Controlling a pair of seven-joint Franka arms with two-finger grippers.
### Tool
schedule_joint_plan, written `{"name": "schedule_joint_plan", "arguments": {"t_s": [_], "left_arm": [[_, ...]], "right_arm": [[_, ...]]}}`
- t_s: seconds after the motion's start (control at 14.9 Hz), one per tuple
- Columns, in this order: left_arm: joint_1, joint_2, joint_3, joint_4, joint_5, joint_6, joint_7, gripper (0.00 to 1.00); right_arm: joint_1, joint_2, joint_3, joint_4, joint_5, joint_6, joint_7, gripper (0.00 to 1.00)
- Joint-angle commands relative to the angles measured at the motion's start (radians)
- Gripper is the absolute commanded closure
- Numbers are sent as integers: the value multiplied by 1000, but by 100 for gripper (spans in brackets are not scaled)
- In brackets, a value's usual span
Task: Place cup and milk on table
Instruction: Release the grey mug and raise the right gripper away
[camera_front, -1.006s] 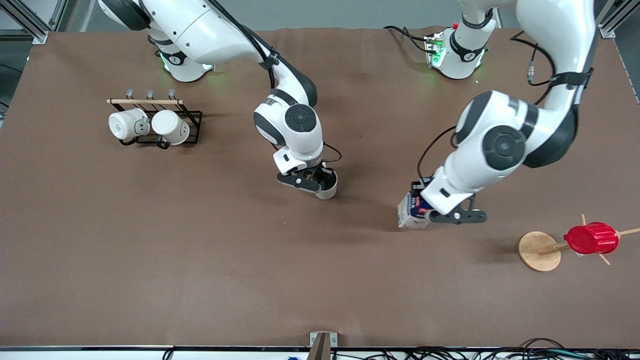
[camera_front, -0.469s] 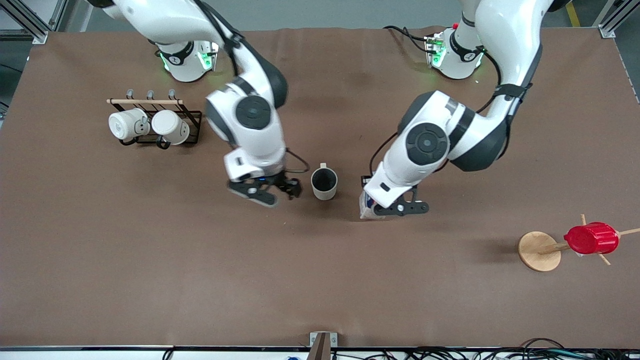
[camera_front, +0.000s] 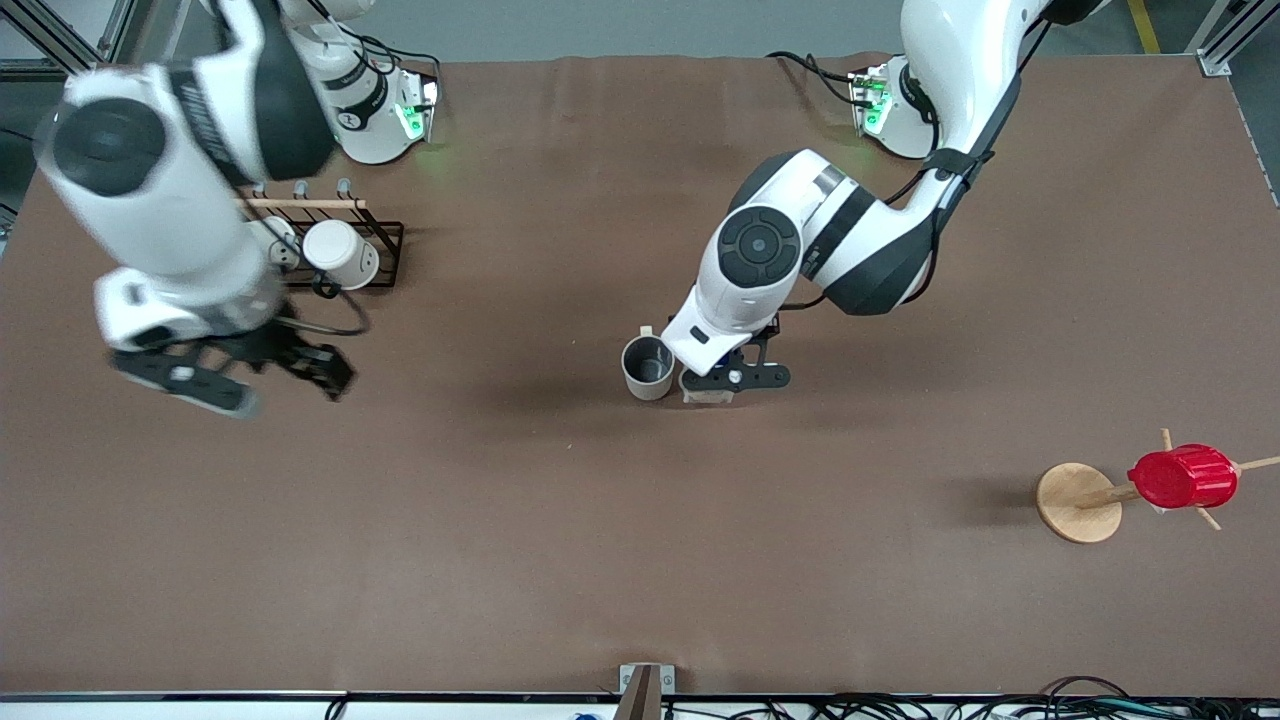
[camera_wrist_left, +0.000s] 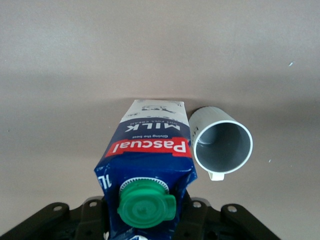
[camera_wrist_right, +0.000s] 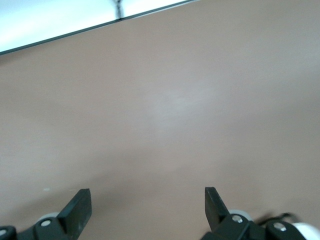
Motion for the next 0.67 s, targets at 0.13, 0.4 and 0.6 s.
{"name": "schedule_joint_plan", "arguments": {"t_s": [0.13, 0.4, 0.6], "left_arm": [[-6, 5, 1, -16, 19, -29, -13, 85], [-6, 3, 1, -27, 21, -28, -9, 85], [-5, 9, 1, -30, 21, -28, 24, 85]], "right_arm": [[-11, -154, -199, -42, 125, -61, -291, 0], [-94, -191, -227, 12, 235, -234, -468, 0], [-138, -188, -211, 27, 243, -275, -511, 0]]}}
